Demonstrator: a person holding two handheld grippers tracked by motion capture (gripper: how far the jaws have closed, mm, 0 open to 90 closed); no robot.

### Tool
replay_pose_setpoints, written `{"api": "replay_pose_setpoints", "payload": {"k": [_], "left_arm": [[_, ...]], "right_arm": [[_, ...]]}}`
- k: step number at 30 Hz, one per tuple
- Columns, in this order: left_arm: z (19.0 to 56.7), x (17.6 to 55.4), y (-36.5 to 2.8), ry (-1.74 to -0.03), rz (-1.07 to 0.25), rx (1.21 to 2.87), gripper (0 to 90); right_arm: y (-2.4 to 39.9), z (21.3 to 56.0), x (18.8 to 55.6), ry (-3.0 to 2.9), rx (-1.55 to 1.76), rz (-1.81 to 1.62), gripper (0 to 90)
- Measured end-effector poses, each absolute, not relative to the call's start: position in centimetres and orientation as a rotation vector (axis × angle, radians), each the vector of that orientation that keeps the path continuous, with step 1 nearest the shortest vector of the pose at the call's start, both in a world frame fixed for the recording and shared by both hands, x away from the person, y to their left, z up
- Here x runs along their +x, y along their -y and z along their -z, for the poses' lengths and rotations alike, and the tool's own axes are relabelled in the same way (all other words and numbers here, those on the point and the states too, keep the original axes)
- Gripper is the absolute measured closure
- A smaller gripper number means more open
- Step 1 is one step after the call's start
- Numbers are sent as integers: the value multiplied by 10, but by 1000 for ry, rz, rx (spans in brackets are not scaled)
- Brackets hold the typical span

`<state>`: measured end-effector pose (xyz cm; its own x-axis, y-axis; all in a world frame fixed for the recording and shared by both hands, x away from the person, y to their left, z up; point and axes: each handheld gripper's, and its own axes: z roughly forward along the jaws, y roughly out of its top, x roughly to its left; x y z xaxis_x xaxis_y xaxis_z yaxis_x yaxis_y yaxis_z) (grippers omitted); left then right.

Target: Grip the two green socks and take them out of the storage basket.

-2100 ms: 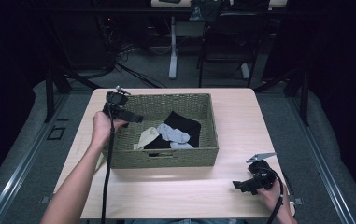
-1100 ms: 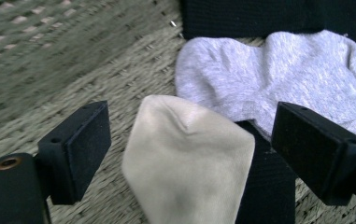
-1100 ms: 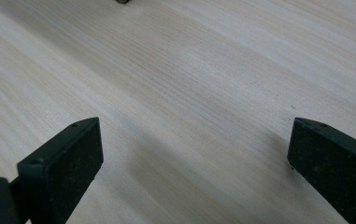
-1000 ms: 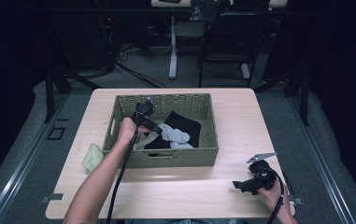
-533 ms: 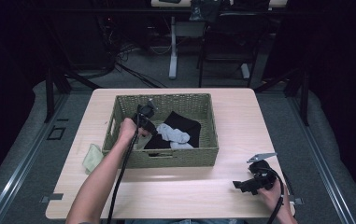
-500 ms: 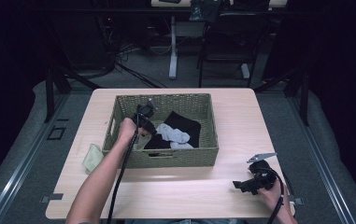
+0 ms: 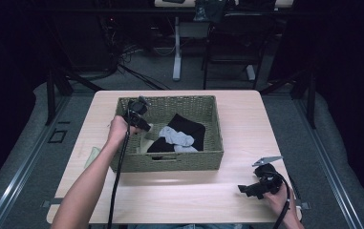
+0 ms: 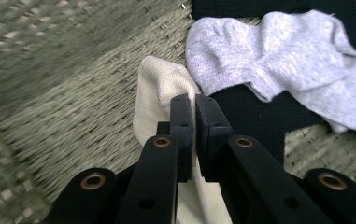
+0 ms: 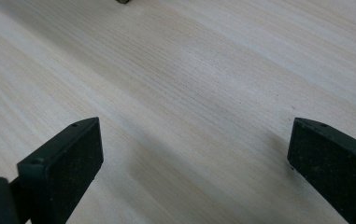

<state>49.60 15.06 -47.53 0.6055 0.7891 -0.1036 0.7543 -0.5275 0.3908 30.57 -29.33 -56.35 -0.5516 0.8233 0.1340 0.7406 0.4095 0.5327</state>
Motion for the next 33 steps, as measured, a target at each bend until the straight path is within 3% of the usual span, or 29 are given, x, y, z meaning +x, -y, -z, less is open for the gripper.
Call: {"api": "replay_pose_setpoints", "payload": {"k": [7,33], "left_arm": [[439,477,-160,-1163,-240,2451,870],[329,445,-180,-1084,-432,2379,869]], "right_arm": [[293,564,306,-2504,1412,-834,27],[293,563,306,-2500,1400,-821,27]]}}
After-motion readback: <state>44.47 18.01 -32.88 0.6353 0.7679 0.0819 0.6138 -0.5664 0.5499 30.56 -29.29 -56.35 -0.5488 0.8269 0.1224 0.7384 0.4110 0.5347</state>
